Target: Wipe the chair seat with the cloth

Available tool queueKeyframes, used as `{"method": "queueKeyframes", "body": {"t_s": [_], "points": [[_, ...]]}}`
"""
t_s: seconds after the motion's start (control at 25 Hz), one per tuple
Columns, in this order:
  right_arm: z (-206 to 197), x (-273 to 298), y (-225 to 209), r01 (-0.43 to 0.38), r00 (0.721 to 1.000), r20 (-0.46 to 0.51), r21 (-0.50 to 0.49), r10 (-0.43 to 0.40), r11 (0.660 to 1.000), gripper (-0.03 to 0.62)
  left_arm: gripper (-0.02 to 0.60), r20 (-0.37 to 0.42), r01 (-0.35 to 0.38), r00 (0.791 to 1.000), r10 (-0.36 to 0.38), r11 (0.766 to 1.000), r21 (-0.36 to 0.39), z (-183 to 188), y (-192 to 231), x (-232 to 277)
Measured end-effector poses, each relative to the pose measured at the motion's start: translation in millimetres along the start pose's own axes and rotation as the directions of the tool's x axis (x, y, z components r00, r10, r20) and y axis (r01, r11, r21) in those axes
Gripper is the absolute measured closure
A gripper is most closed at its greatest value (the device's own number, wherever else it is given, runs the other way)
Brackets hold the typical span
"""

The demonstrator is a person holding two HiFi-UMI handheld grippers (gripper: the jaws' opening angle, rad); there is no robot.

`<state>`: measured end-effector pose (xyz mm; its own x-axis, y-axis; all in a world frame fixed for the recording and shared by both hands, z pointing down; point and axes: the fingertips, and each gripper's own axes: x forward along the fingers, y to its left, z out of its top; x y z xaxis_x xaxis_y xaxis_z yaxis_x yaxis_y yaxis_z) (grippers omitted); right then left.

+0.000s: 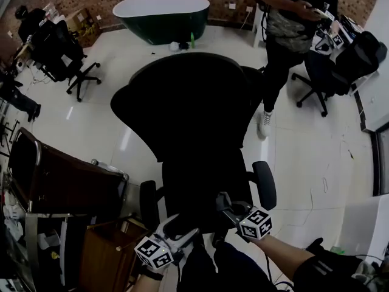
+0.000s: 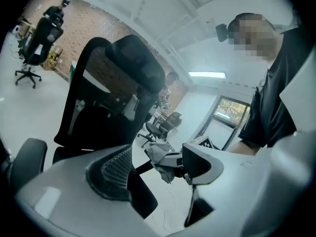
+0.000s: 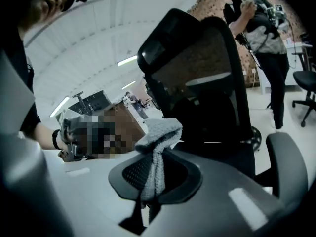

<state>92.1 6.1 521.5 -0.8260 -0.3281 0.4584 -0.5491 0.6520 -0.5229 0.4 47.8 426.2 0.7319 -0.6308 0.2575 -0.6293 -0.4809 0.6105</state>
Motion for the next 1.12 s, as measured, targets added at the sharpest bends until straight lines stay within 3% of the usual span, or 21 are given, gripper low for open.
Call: {"method": "queueKeyframes", "body": {"t_s": [0.24, 0.44, 0.64, 0.84, 1.12], "points": [[86.0, -46.2, 59.2, -0.075, 0.985, 0.148, -0.124, 0.093, 0.989, 0.565, 0.238, 0.113, 0.002, 0.993, -0.011, 0.997, 0.082, 50.8, -52.0, -28.9], [100.7, -92.9, 117.5, -0.086, 0.969, 0.216, -0.148, 0.117, 0.985, 0.565, 0.238, 0.15, 0.004, 0.989, -0.021, 0.993, 0.116, 53.3, -93.6, -74.0], [84.5, -131.7, 179.4, -0.051, 0.957, 0.271, -0.207, 0.108, 0.977, 0.565, 0.238, 0.172, 0.033, 0.983, -0.062, 0.985, 0.17, 33.6, -131.1, -129.4], [39.8, -163.7, 263.2, 0.02, 0.944, 0.326, -0.24, 0.061, 0.971, 0.565, 0.238, 0.181, 0.069, 0.977, -0.111, 0.972, 0.223, -3.5, -173.6, -205.4], [-8.9, -215.6, 359.2, 0.084, 0.914, 0.406, -0.237, 0.02, 0.968, 0.565, 0.241, 0.182, 0.12, 0.97, -0.163, 0.967, 0.225, -48.2, -220.9, -284.0]]}}
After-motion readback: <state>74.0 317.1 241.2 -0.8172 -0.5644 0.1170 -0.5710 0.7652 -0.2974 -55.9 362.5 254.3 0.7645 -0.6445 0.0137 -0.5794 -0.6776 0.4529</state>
